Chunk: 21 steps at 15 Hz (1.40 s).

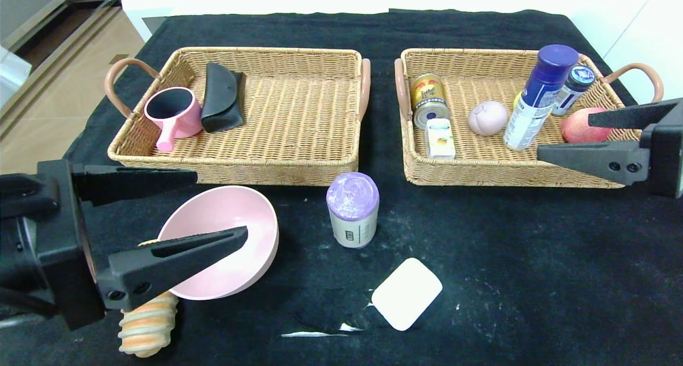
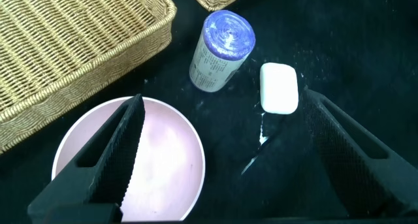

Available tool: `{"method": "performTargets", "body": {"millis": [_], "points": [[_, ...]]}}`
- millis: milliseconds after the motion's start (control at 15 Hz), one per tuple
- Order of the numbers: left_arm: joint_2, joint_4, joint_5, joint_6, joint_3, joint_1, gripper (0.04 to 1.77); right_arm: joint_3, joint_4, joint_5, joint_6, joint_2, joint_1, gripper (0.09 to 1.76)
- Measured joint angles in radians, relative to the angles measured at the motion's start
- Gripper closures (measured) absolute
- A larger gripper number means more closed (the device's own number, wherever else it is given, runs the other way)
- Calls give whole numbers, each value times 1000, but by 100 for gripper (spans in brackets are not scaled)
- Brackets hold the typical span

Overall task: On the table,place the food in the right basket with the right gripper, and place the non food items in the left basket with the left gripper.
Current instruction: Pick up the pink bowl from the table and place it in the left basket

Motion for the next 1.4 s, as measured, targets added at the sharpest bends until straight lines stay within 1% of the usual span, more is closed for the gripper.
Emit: {"method": "performTargets", "body": {"millis": [200, 400, 467, 867, 1133, 1200, 1267, 1400], "points": [[0, 3, 3, -1, 3, 1, 9, 63, -3, 53, 0, -44, -36, 15], [-1, -7, 44, -2, 13, 2, 9, 99, -18, 114, 0, -71, -78, 15], [-1, -2, 49, -4, 14, 2, 9, 105, -27, 129, 1, -75, -91, 15], [12, 8, 47, -7, 18, 2, 9, 156, -27, 143, 2, -86, -133, 15], [27, 9, 50, -11, 15, 1, 9, 186, -27, 142, -3, -84, -143, 15], [30, 18, 51, -12, 9, 2, 9, 192, -27, 143, -3, -84, -142, 15], [32, 53, 54, -12, -1, 3, 9, 194, -27, 142, -4, -84, -141, 15], [33, 157, 58, -12, -38, 3, 9, 196, -27, 143, -3, -86, -143, 15]]}}
